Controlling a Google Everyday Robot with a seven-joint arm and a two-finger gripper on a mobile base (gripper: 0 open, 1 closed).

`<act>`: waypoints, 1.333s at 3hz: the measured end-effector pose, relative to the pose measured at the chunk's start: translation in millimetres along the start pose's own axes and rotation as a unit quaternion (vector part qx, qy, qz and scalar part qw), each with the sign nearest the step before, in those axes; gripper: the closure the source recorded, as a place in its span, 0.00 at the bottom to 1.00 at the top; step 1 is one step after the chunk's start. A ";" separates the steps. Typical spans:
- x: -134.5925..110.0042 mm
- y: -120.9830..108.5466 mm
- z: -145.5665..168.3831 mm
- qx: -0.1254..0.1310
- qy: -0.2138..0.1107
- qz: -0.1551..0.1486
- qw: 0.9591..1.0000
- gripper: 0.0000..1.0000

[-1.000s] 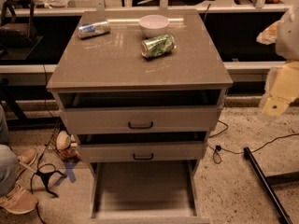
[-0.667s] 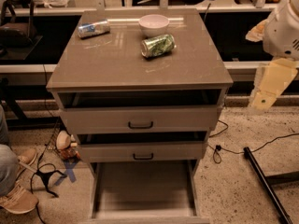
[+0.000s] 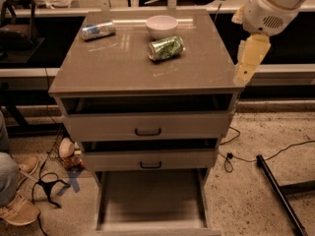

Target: Place green can into bottom drawer

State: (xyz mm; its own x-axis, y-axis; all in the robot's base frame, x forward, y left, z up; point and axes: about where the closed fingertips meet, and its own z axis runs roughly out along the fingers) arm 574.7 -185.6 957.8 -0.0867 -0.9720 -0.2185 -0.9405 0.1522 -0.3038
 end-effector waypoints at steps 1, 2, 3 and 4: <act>-15.5 -38.5 27.3 -0.002 -0.012 -0.004 1.000 0.00; -16.7 -39.4 28.7 -0.003 -0.016 -0.004 1.000 0.00; -20.3 -42.2 33.2 -0.005 -0.032 -0.003 0.999 0.00; -50.8 -58.6 48.9 -0.005 -0.070 -0.016 0.997 0.00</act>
Offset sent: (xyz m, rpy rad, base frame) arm 0.0365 0.0113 -0.0092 0.0123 0.0042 0.0139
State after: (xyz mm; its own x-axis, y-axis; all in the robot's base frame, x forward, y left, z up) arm 650.3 -136.4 941.3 -0.0114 -0.9415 -0.3369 -0.9452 0.1201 -0.3037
